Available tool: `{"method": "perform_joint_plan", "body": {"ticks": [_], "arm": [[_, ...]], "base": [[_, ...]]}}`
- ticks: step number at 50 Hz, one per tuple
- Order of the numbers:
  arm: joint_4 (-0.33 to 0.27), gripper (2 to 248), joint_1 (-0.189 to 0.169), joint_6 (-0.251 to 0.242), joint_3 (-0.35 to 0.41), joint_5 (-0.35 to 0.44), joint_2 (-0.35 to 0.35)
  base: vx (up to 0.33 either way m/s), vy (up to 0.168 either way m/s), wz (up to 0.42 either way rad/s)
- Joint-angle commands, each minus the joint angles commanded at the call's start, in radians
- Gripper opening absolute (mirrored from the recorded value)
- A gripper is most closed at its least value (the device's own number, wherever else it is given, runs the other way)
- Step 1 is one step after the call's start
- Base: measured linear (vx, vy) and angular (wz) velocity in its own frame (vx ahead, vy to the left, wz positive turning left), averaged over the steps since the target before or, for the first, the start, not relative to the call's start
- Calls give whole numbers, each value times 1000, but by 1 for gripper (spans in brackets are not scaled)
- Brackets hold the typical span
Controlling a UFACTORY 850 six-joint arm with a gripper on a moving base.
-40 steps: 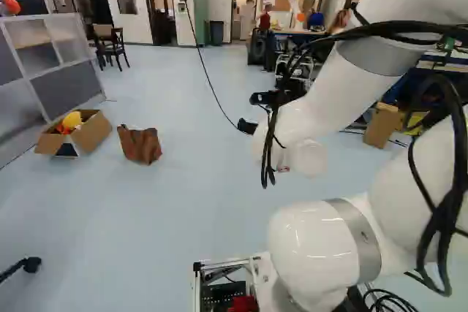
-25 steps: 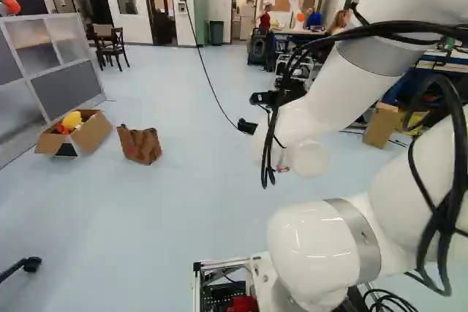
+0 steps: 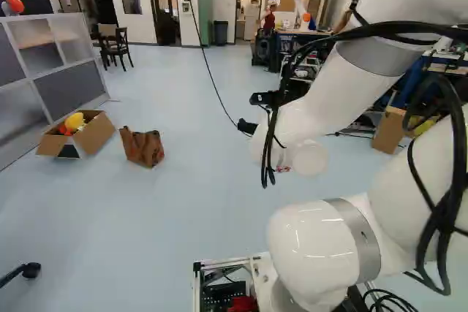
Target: Pick up the grocery bag from the ground
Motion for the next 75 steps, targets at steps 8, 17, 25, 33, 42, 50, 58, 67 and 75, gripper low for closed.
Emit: {"method": "perform_joint_plan", "body": {"ticks": [8, 17, 25, 33, 42, 50, 58, 67, 75], "arm": [[0, 247, 0, 0, 0, 0, 0], [0, 247, 0, 0, 0, 0, 0], [0, 247, 0, 0, 0, 0, 0], [0, 247, 0, 0, 0, 0, 0], [0, 247, 0, 0, 0, 0, 0], [0, 247, 0, 0, 0, 0, 0], [0, 247, 0, 0, 0, 0, 0], [0, 247, 0, 0, 0, 0, 0], [0, 247, 0, 0, 0, 0, 0]], "base": [[135, 85, 302], [135, 95, 377], [136, 101, 386], [138, 105, 389], [152, 107, 397], [165, 103, 360], [185, 89, 290], [187, 77, 245], [216, 69, 188]]}}
